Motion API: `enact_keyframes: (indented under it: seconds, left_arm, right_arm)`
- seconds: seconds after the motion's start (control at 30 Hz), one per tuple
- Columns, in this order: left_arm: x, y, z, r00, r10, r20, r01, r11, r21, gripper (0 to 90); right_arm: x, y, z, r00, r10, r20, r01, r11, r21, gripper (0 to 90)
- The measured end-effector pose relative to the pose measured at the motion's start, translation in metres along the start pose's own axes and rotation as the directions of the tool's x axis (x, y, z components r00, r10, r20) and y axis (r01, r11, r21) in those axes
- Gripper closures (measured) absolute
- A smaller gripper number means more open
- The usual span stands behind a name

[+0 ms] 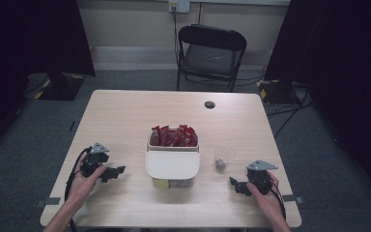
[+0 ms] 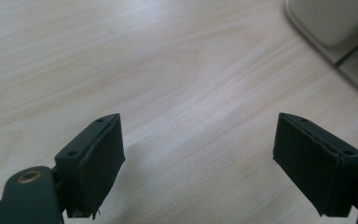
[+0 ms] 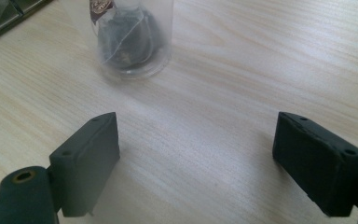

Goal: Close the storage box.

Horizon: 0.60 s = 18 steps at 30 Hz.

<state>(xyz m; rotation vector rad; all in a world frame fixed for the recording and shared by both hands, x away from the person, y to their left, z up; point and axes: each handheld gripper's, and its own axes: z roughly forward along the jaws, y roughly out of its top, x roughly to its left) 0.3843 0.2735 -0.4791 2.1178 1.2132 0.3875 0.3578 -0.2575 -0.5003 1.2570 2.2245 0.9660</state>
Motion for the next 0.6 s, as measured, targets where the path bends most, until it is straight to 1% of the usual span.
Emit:
enact_keyframes:
  seconds: [0.03, 0.07, 0.1, 0.13, 0.17, 0.2, 0.23, 0.3, 0.33, 0.4, 0.6]
  left_arm:
    - [-0.001, -0.001, 0.002, 0.9999, 0.012, 0.007, -0.012, 0.9999, 0.011, 15.9]
    - [-0.002, -0.003, 0.005, 0.9997, 0.022, 0.005, -0.022, 0.9996, 0.016, 16.0]
    - [-0.002, -0.004, 0.007, 0.9997, 0.024, 0.002, -0.024, 0.9997, 0.01, 16.0]
    - [-0.002, -0.005, 0.009, 0.9998, 0.019, -0.006, -0.019, 0.9997, 0.014, 15.9]
    - [0.0, -0.006, 0.011, 0.9993, 0.031, -0.022, -0.03, 0.9994, 0.016, 15.9]
    - [-0.001, -0.008, 0.013, 0.9987, 0.022, -0.046, -0.023, 0.9997, -0.011, 14.9]
    - [0.0, -0.009, 0.014, 0.998, 0.033, -0.053, -0.034, 0.9992, -0.02, 15.0]
    - [0.0, -0.011, 0.014, 0.9972, 0.041, -0.062, -0.043, 0.9986, -0.032, 14.2]
    - [0.0, -0.012, 0.015, 0.9976, 0.032, -0.061, -0.035, 0.998, -0.052, 13.4]
    - [0.0, -0.016, 0.017, 0.9975, 0.025, -0.066, -0.031, 0.9954, -0.09, 10.2]
    - [0.0, -0.016, 0.017, 0.9974, 0.024, -0.067, -0.03, 0.9957, -0.088, 9.5]
  right_arm:
    - [0.0, 0.0, 0.0, 1.0, 0.0, 0.0, 0.0, 1.0, 0.001, 14.4]
    - [0.0, 0.0, 0.0, 1.0, 0.0, 0.001, 0.0, 1.0, 0.001, 14.4]
    - [0.0, 0.0, 0.0, 1.0, 0.0, 0.0, 0.0, 1.0, 0.0, 14.4]
    - [0.0, 0.0, 0.0, 1.0, 0.0, 0.001, 0.0, 1.0, 0.001, 14.4]
    - [0.0, 0.0, 0.0, 1.0, 0.0, 0.001, 0.0, 1.0, 0.001, 14.4]
    - [0.0, 0.0, 0.0, 1.0, 0.0, 0.001, 0.0, 1.0, 0.001, 14.4]
    - [0.0, 0.0, 0.0, 1.0, 0.0, 0.001, 0.0, 1.0, 0.001, 14.4]
    - [0.0, 0.0, 0.0, 1.0, 0.0, 0.001, 0.0, 1.0, 0.001, 14.4]
    - [0.0, 0.0, 0.0, 1.0, 0.0, 0.0, 0.0, 1.0, 0.0, 14.3]
    - [0.0, 0.0, 0.0, 1.0, 0.0, 0.0, 0.0, 1.0, 0.0, 14.4]
    - [0.0, 0.0, 0.0, 1.0, 0.0, 0.0, 0.0, 1.0, 0.0, 14.2]
